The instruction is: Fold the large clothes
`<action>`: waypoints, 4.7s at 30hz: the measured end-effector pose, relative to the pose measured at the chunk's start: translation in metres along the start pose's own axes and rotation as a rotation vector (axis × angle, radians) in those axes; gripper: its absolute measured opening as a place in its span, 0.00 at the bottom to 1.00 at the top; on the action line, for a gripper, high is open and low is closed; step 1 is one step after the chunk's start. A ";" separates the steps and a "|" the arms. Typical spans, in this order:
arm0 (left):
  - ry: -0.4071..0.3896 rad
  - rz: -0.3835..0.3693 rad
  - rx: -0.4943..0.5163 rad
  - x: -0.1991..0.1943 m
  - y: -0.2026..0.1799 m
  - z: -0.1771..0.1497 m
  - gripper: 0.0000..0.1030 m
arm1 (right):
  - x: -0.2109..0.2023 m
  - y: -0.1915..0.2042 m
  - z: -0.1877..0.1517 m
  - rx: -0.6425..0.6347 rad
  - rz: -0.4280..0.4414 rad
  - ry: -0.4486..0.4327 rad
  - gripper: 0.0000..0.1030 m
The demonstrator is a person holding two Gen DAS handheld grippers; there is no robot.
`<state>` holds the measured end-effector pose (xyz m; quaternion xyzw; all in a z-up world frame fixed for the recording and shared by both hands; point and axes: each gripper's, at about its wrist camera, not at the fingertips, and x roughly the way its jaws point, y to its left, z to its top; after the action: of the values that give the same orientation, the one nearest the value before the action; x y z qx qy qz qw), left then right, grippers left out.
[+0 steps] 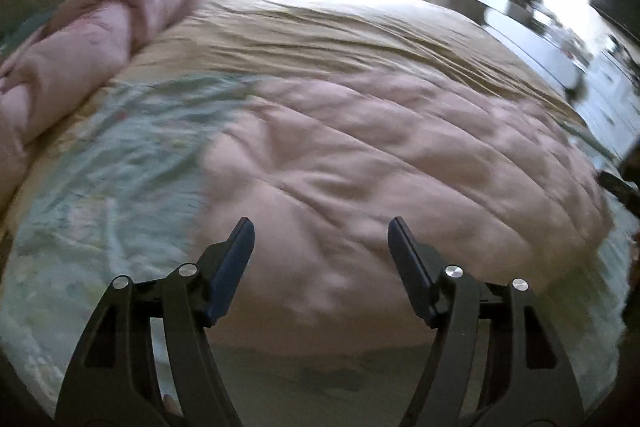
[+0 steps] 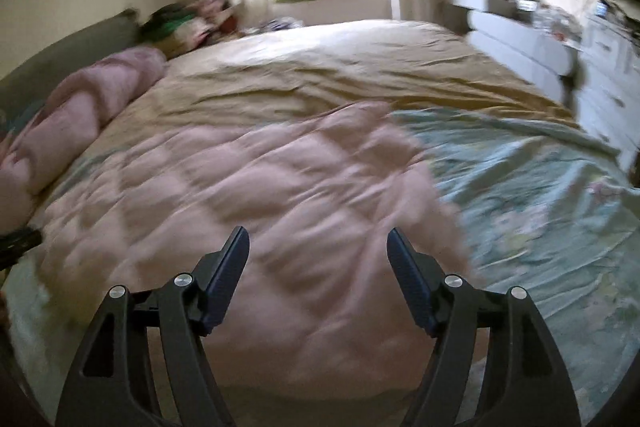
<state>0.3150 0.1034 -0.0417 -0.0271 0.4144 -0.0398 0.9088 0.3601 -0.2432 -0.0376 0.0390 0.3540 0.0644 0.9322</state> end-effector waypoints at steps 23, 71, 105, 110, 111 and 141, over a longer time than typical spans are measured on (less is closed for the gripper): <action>0.066 0.018 0.039 0.050 -0.051 0.006 0.91 | 0.069 0.092 0.000 -0.159 0.109 0.175 0.78; 0.216 -0.236 -0.521 0.082 0.110 -0.041 0.92 | 0.071 -0.113 -0.042 0.342 0.102 0.313 0.96; -0.059 -0.182 -0.209 -0.054 0.016 -0.007 0.39 | -0.093 0.024 -0.001 -0.141 0.171 -0.100 0.27; -0.050 -0.169 -0.180 -0.068 0.011 -0.027 0.39 | -0.111 0.025 -0.019 -0.154 0.180 -0.112 0.27; -0.050 -0.166 -0.175 -0.070 0.011 -0.030 0.39 | -0.111 0.024 -0.020 -0.157 0.178 -0.110 0.27; 0.025 -0.077 -0.201 -0.034 0.041 -0.100 0.54 | -0.052 -0.084 -0.113 0.303 0.051 0.140 0.57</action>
<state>0.2191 0.1456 -0.0853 -0.1333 0.4264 -0.0333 0.8941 0.2541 -0.3309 -0.0972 0.1835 0.4228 0.0367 0.8867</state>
